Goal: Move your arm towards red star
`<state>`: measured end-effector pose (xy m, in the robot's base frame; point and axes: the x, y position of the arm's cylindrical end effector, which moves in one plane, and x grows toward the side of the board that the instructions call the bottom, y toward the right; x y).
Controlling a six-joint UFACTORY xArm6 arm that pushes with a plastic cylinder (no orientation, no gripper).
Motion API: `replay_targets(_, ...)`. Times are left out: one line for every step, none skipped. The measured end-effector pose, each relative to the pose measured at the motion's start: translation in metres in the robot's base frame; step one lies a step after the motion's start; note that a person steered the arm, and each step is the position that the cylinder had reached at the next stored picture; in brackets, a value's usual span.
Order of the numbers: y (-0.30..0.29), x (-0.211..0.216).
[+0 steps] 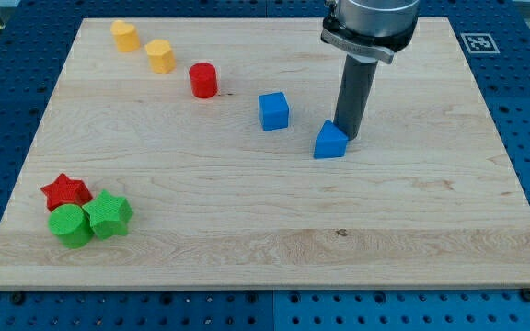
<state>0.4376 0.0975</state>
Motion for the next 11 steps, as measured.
replay_targets(0.007, 0.001)
replay_targets(0.044, 0.016)
replay_targets(0.039, 0.064)
replay_targets(-0.002, 0.108)
replay_targets(-0.068, 0.121)
replay_targets(-0.142, 0.102)
replay_targets(-0.219, 0.059)
replay_targets(-0.294, 0.022)
replay_targets(-0.376, 0.025)
replay_targets(-0.401, 0.043)
replay_targets(-0.400, 0.086)
